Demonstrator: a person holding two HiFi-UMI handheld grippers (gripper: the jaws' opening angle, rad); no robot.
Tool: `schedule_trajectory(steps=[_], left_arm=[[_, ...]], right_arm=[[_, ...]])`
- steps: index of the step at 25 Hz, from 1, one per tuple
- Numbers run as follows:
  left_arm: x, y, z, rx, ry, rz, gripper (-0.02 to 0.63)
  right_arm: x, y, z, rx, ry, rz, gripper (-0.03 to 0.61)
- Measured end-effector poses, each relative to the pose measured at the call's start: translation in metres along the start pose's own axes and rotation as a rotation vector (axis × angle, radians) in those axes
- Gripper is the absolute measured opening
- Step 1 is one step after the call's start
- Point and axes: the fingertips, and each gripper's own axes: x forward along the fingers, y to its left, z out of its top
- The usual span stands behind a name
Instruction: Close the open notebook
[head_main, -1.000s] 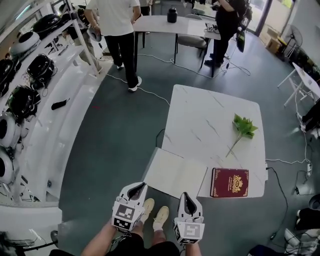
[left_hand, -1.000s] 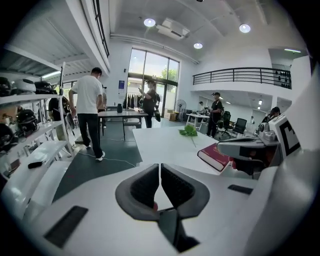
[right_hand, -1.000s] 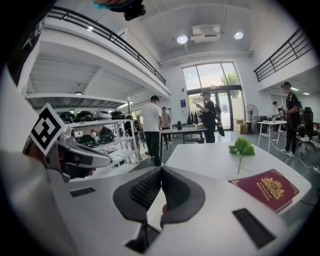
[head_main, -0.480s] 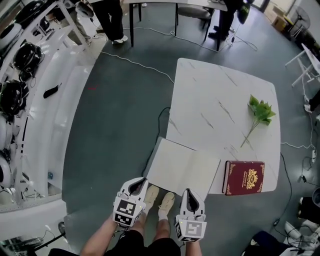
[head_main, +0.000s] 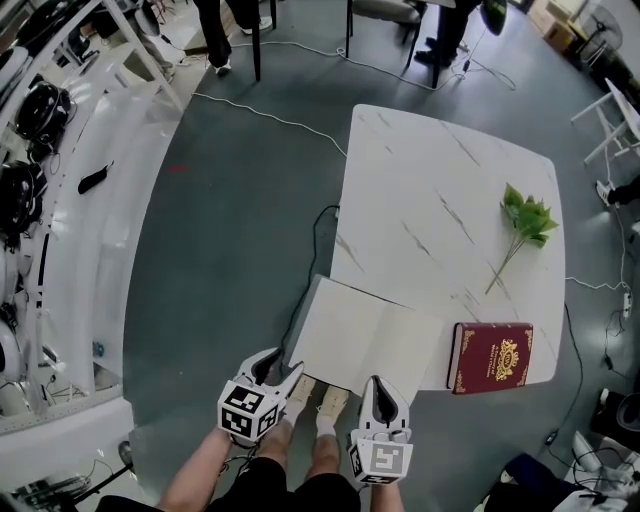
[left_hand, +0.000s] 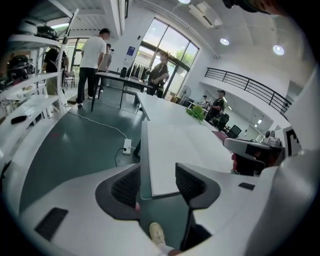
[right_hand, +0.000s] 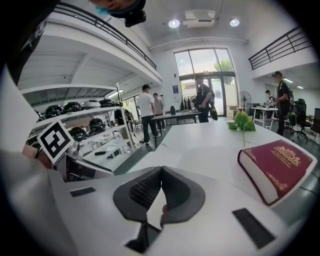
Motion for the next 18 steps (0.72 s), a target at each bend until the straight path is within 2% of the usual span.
schedule_trajectory(steps=[2,6,16,18], left_arm=[[0.007,0.004,-0.006,-0.032,0.021,-0.013,0.232],[0.017,0.014,-0.016,-0.098,0.046,-0.03,0.245],[0.029,0.016,-0.022,-0.147,0.09,-0.107,0.244],[0.029,0.014,-0.022,-0.135,0.094,-0.119,0.222]], right_arm=[[0.002,-0.002,0.0,0.0,0.002,-0.003,0.017],[0.006,-0.005,0.001,0.005,0.0,-0.009,0.017],[0.014,-0.01,-0.008,0.036,0.022,-0.012,0.017],[0.014,-0.01,-0.008,0.036,0.022,-0.011,0.017]])
